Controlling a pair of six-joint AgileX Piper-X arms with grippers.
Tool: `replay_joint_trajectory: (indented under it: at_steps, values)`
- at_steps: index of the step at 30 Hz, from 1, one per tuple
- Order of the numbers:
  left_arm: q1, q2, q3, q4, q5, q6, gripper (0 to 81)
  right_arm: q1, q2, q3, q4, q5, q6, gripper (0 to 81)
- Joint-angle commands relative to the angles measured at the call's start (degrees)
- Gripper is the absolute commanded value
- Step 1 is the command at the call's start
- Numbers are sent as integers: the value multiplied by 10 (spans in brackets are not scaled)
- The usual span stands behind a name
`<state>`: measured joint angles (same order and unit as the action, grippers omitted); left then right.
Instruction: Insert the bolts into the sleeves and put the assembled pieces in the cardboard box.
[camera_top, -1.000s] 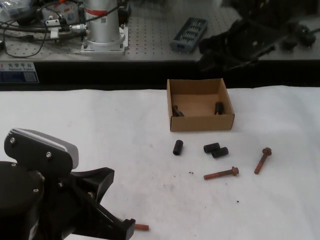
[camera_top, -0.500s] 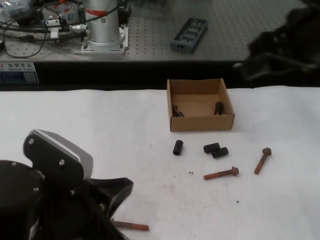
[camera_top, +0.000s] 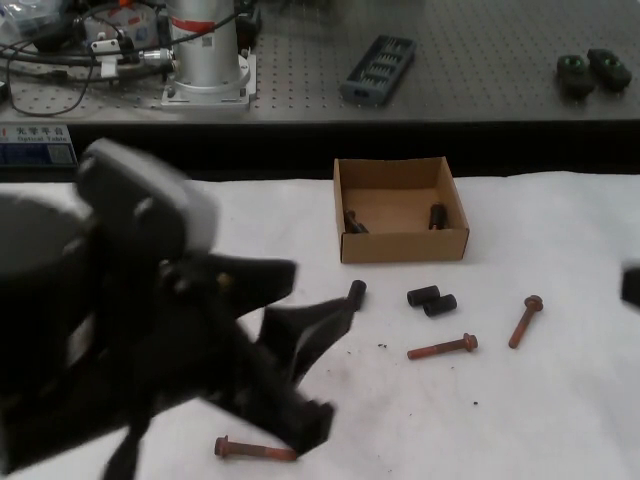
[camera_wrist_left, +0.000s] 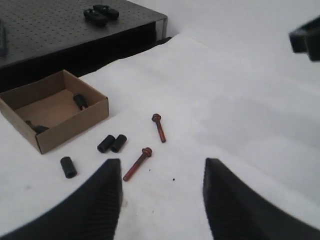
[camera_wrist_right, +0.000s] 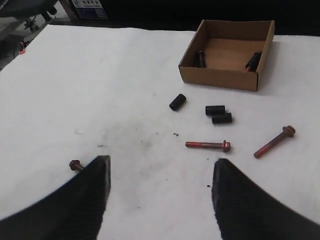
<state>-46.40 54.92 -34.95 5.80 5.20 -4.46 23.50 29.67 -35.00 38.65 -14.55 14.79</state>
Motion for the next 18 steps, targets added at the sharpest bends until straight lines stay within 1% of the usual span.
replay_joint_trajectory:
  at_steps: [1,5,9,11,15,18]
  values:
    - [0,54,-43,30,7,26,336,0,-67,50,-45,-20,41,457]
    - [0,146,-93,50,11,45,336,0,-143,106,-100,-82,94,457]
    - [0,236,-139,50,9,94,336,0,-194,143,-107,-114,106,457]
    - [0,283,-170,52,-18,121,336,0,-212,159,-107,-129,116,457]
    - [11,362,-251,102,-104,127,336,0,-234,190,-107,-150,122,457]
    - [29,420,-335,173,-115,119,336,0,-238,209,-109,-158,122,457]
